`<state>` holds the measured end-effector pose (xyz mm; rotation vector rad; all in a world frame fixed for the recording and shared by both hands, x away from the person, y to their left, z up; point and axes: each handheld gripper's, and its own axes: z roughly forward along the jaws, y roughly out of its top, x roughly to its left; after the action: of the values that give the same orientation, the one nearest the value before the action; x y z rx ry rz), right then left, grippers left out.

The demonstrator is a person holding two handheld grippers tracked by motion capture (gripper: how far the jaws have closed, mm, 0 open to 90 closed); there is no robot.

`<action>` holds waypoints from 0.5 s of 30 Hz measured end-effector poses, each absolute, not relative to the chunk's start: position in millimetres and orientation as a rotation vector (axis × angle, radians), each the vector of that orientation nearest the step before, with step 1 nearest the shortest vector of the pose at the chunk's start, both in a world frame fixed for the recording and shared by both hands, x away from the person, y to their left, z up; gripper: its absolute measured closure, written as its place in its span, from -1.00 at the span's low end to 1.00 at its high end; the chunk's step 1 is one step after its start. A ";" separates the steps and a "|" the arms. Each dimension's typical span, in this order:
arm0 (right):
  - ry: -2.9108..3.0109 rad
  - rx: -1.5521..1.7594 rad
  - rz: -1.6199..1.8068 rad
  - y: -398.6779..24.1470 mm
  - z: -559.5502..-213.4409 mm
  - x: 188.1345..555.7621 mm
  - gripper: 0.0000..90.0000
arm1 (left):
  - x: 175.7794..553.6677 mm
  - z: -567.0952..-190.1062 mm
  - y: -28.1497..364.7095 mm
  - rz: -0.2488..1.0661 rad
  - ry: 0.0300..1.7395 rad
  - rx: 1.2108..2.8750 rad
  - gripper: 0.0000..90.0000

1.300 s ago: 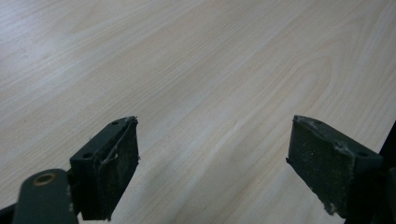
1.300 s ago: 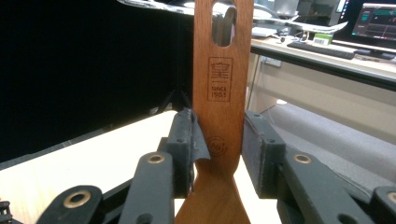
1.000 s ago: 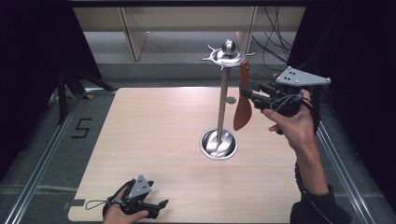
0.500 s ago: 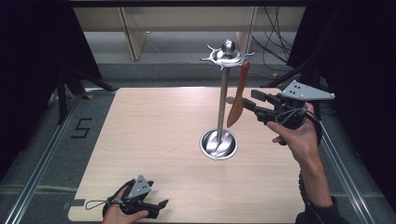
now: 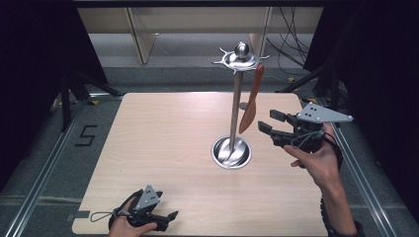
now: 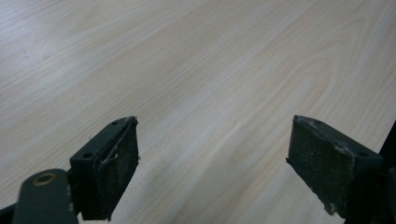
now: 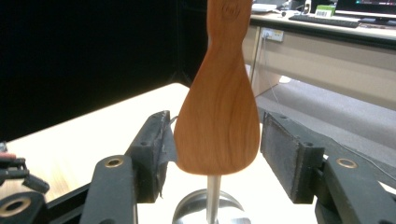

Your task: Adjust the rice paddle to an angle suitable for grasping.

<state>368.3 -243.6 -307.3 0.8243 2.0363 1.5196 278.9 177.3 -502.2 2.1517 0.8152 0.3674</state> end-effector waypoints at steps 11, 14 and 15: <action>2.089 0.862 1.469 -250.0 -330.4 360.2 -0.07 | 279.1 -501.0 176.1 0.338 0.828 2.160 -0.65; 2.078 0.858 1.458 -251.7 -336.5 359.8 -0.08 | 278.6 -502.6 174.7 0.348 0.847 2.137 -0.65; 2.114 0.869 1.449 -254.1 -342.4 359.1 -0.08 | 280.4 -501.7 175.6 0.361 0.814 2.151 -0.65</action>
<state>359.1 -254.1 -342.4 0.8693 2.1137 1.4486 280.4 175.6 -501.7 2.1506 0.8139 0.3608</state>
